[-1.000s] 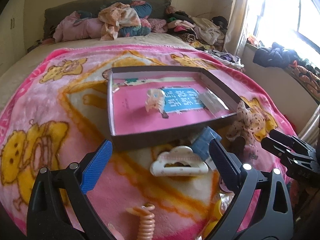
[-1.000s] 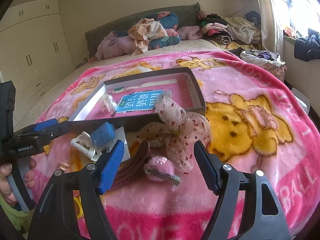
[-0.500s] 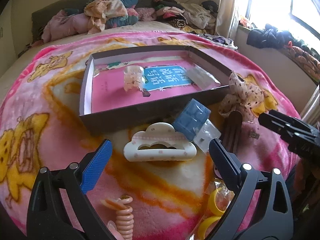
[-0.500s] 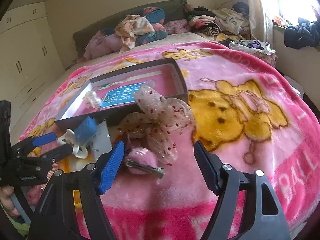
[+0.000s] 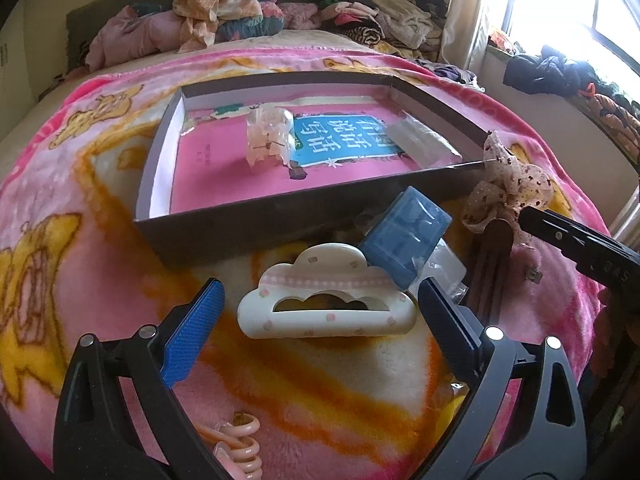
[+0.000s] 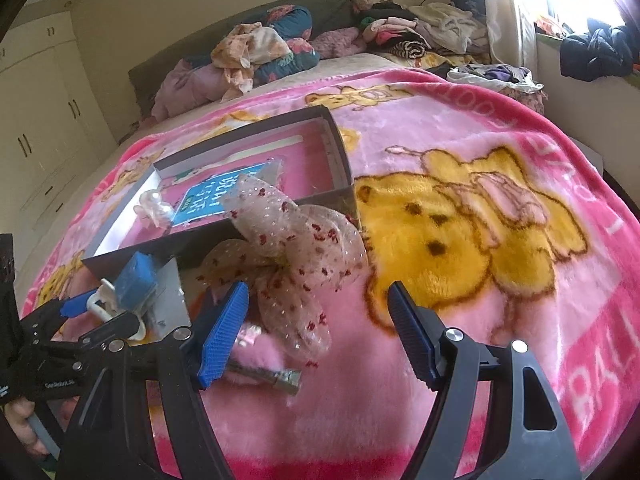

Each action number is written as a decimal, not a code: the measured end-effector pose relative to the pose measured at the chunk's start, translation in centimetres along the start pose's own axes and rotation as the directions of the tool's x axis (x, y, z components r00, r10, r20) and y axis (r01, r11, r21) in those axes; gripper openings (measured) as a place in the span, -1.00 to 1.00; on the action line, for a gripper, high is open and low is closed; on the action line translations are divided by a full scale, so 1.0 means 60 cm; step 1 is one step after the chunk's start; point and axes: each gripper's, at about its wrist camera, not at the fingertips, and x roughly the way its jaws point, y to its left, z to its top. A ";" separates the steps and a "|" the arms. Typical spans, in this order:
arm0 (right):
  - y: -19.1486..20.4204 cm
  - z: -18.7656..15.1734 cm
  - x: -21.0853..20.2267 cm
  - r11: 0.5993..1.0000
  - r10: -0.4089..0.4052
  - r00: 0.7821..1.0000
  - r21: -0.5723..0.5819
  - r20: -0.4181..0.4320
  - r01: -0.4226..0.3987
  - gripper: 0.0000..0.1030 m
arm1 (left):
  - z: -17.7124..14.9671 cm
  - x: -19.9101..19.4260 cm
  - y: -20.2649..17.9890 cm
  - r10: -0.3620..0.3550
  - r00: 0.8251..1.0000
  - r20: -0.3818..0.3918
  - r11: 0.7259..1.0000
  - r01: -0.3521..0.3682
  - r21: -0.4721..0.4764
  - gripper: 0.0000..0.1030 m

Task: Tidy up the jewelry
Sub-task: 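Close left tool on white cloud claw clip while right tool grasps pink polka-dot bow, then lower white clip into box with left tool while right tool drops bow inside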

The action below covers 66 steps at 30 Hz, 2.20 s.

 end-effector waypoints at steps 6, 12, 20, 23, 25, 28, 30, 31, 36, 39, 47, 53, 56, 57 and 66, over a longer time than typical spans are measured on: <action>-0.006 0.022 0.015 1.000 0.011 1.000 0.007 -0.007 -0.011 0.35 | 0.001 0.003 0.003 -0.014 1.000 0.000 1.000 0.014 -0.010 0.71; -0.007 0.029 0.022 1.000 0.026 1.000 -0.002 -0.012 -0.026 -0.08 | 0.002 0.005 0.005 -0.021 1.000 -0.005 1.000 0.021 -0.008 0.55; -0.003 0.016 0.009 0.997 0.074 0.997 -0.017 -0.011 -0.074 -0.76 | 0.000 0.002 -0.001 -0.027 1.000 -0.005 1.000 0.027 0.007 0.39; -0.012 0.011 -0.001 0.997 0.073 0.997 0.006 0.003 -0.073 -0.82 | 0.000 0.000 -0.002 -0.032 0.999 -0.008 0.999 0.032 0.002 0.38; -0.015 0.009 -0.008 0.998 0.067 0.998 0.016 0.012 -0.067 -0.84 | -0.001 -0.002 -0.004 -0.035 0.999 -0.010 0.999 0.035 0.002 0.38; -0.020 0.006 -0.021 0.998 0.061 0.998 0.027 0.029 -0.062 -0.87 | 0.000 -0.004 -0.002 -0.040 0.999 -0.007 0.999 0.040 -0.005 0.38; -0.021 0.005 -0.030 0.998 0.058 0.997 0.023 0.043 -0.059 -0.87 | 0.001 -0.009 0.001 -0.048 0.999 -0.006 0.999 0.048 -0.009 0.38; -0.021 0.005 -0.033 0.998 0.061 0.997 0.024 0.048 -0.062 -0.88 | 0.001 -0.012 0.001 -0.048 0.999 -0.003 0.999 0.048 -0.009 0.38; -0.015 0.009 -0.054 0.996 0.080 0.994 0.018 0.075 -0.082 -0.88 | 0.004 -0.031 0.014 -0.045 0.999 0.017 0.999 0.046 -0.023 0.38; -0.005 0.013 -0.064 0.996 0.092 0.992 0.003 0.087 -0.092 -0.88 | 0.007 -0.042 0.023 -0.042 0.999 0.031 0.998 0.043 -0.036 0.38; 0.027 0.024 -0.088 0.995 0.091 0.987 -0.052 0.136 -0.085 -0.88 | 0.017 -0.059 0.045 -0.029 0.998 0.062 0.998 0.033 -0.060 0.28; 0.043 0.031 -0.099 0.992 0.113 0.982 -0.068 0.153 -0.103 -0.88 | 0.022 -0.071 0.058 -0.033 0.996 0.081 0.997 0.039 -0.074 0.28; 0.057 0.038 -0.102 0.990 0.126 0.979 -0.085 0.158 -0.114 -0.88 | 0.028 -0.080 0.066 -0.030 0.995 0.099 0.996 0.038 -0.083 0.28; 0.063 0.041 -0.103 0.988 0.133 0.978 -0.094 0.159 -0.119 -0.88 | 0.032 -0.083 0.070 -0.028 0.994 0.106 0.995 0.038 -0.089 0.28; 0.098 0.064 -0.086 0.981 0.167 0.975 -0.124 0.144 -0.150 -0.88 | 0.068 -0.084 0.090 -0.007 0.989 0.146 0.994 0.022 -0.104 0.28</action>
